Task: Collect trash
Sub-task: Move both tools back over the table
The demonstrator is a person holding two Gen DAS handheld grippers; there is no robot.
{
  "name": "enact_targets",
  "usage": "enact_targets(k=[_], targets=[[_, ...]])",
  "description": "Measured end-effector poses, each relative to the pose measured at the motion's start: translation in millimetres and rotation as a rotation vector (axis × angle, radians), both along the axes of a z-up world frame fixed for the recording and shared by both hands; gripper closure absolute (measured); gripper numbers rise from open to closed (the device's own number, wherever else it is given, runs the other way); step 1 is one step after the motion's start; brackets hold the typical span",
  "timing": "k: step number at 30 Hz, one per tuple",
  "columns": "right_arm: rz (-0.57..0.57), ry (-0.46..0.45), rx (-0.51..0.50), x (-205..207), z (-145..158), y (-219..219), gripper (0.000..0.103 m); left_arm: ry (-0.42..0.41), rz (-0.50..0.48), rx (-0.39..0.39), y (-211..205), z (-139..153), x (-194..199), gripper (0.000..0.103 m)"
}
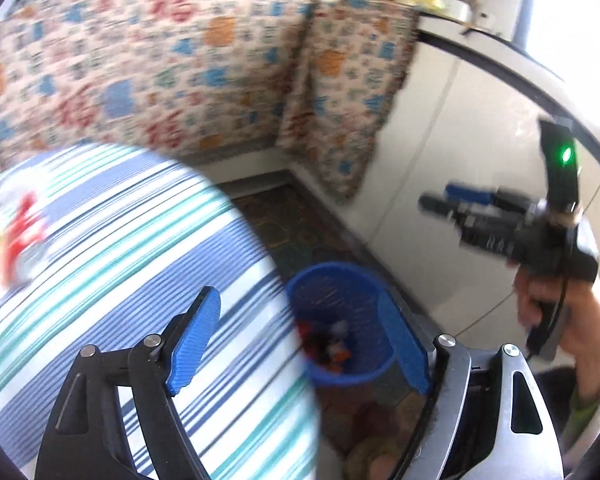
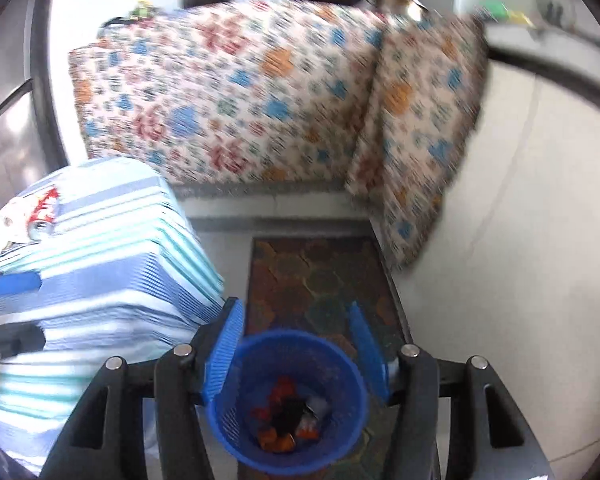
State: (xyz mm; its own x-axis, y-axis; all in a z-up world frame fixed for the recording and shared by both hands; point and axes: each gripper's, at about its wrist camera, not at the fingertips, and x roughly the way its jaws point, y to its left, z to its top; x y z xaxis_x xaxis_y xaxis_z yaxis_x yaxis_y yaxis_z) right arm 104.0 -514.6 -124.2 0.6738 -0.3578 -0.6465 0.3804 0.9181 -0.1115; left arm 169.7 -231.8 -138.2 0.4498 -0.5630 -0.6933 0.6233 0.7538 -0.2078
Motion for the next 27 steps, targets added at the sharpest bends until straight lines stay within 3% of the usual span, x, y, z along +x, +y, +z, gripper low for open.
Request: enact_targets(k=[6, 15, 22, 24, 27], targets=[[0.174, -0.018, -0.015, 49, -2, 93, 0.046, -0.013, 0.157, 0.141, 104, -18, -1, 0.020], [0.455, 0.102, 0.033, 107, -48, 229, 0.046, 0.045, 0.381, 0.216, 222, -49, 32, 0.020], [0.476, 0.156, 0.046, 131, -67, 255, 0.046, 0.050, 0.422, 0.271, 253, -58, 55, 0.013], [0.463, 0.171, 0.067, 136, -72, 253, 0.046, 0.055, 0.422, 0.282, 258, -62, 62, 0.000], [0.444, 0.181, 0.092, 146, -78, 250, 0.044, 0.058, 0.414, 0.277, 265, -63, 71, 0.000]])
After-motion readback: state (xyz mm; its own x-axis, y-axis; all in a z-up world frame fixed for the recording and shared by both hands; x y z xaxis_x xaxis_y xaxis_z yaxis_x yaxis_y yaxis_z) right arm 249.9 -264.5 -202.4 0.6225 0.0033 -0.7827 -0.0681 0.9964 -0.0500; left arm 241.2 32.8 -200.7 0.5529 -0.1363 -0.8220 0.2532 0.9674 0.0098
